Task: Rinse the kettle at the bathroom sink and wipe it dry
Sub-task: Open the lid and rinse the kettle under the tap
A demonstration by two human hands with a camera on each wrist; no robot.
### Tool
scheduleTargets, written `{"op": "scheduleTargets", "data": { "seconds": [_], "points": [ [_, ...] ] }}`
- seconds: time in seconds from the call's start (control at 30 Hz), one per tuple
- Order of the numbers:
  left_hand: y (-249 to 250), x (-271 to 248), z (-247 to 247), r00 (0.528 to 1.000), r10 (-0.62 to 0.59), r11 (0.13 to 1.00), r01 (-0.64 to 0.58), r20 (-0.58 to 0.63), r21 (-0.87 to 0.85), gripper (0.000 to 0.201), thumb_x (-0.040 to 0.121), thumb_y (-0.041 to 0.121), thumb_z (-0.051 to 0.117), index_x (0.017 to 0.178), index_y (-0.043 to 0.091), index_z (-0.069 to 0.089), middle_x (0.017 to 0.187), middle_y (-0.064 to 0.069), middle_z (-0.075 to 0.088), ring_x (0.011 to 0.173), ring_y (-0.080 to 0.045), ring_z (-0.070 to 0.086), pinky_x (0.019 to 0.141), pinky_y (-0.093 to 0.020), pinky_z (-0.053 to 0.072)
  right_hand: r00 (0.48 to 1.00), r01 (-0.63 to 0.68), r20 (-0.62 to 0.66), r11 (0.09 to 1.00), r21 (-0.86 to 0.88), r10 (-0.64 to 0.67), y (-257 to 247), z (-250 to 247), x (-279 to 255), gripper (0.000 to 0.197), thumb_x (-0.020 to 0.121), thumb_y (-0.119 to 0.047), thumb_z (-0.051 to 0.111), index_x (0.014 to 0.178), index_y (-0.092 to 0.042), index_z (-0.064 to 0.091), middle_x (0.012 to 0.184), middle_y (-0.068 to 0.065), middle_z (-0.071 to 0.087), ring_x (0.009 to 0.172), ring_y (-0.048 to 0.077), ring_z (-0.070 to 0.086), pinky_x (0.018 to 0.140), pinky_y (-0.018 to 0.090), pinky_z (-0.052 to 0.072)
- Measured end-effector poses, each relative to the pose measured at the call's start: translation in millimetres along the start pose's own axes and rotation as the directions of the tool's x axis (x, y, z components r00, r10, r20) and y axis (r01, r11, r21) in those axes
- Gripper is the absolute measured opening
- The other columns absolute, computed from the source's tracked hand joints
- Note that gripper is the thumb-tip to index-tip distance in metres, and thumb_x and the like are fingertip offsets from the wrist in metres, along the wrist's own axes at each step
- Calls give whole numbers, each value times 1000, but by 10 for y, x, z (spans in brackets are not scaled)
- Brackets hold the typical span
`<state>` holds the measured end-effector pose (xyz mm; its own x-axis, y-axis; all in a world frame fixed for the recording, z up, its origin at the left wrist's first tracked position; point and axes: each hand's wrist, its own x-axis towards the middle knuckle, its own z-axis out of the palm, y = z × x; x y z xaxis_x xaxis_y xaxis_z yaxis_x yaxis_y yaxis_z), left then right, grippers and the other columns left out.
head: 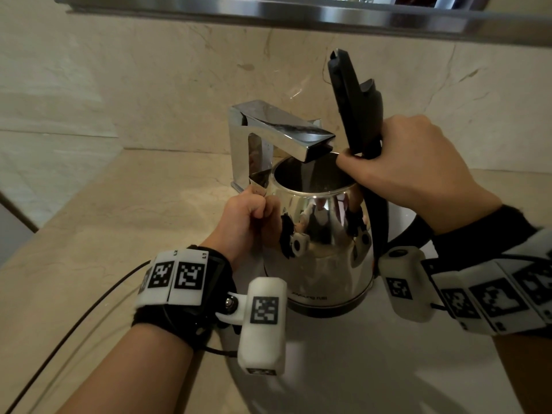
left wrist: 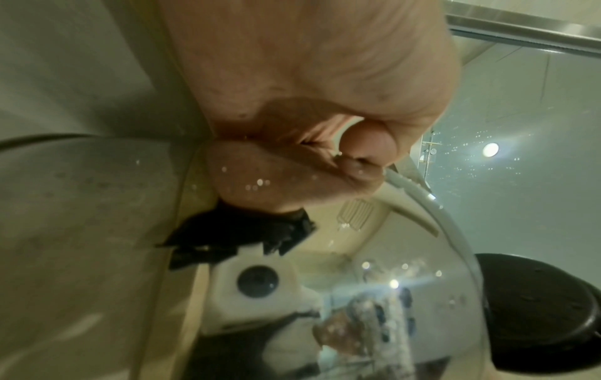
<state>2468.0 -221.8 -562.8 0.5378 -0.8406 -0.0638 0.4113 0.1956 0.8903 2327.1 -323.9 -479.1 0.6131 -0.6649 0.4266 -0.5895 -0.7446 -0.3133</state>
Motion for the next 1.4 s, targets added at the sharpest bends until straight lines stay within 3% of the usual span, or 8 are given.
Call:
{"op": "scheduleTargets", "data": {
  "seconds": [0.17,0.3,0.4,0.53,1.07,1.2,1.33,1.4],
  "points": [
    [11,-2,10,1000,11,1000,-11,6,20,29,47,2,28,27,20,39,35,8,37,31,-7,38,35,-12,33,1000,-1,1,1000,1,1,-6,-3,-4,30,82,-44,60,62,-27,47,58,-6,50,53,6,47,49,19,31],
    [15,-17,14,1000,30,1000,-30,-1,5,25,55,-1,27,37,15,35,34,7,36,28,-8,38,33,-9,31,1000,3,1,1000,-4,-3,-11,-1,1,32,81,-44,59,60,-27,45,57,-5,49,53,7,47,49,21,32],
    [14,-16,11,1000,27,999,-26,-8,43,11,47,2,29,49,12,28,37,7,37,30,-9,38,33,-11,32,1000,0,9,1000,6,0,-3,1,4,31,81,-44,59,59,-27,45,56,-5,48,53,7,46,49,22,33],
    [18,-20,17,999,38,999,-38,6,15,16,46,1,27,54,14,24,35,6,36,28,-10,38,32,-10,32,1000,-3,9,1000,3,3,14,10,13,29,81,-46,59,62,-27,48,58,-5,50,55,8,48,50,22,36],
    [10,-16,-2,999,35,999,-35,9,34,12,45,1,28,48,13,28,36,7,37,30,-9,38,33,-10,32,999,-13,33,1000,-1,13,8,20,12,32,82,-44,59,60,-27,44,56,-5,47,52,7,45,48,22,30],
    [6,-6,-1,999,30,996,-29,-11,79,13,44,2,28,51,13,26,37,7,35,36,-13,36,34,-15,30,999,-20,36,1000,8,20,7,6,5,32,82,-43,60,60,-26,46,55,-4,47,51,7,46,48,22,30],
    [2,5,-7,999,28,991,-25,-19,129,13,45,3,30,53,12,26,45,-2,33,48,-19,32,44,-24,30,998,-33,50,999,8,33,4,7,7,31,82,-44,60,61,-26,47,56,-4,49,52,7,47,48,22,31],
    [6,-4,8,1000,25,997,-25,-5,67,13,49,1,29,55,12,26,40,1,35,39,-14,37,39,-19,34,998,-38,52,999,5,38,5,3,7,31,81,-45,60,61,-25,49,57,-3,51,54,7,48,48,23,31]
  ]
}}
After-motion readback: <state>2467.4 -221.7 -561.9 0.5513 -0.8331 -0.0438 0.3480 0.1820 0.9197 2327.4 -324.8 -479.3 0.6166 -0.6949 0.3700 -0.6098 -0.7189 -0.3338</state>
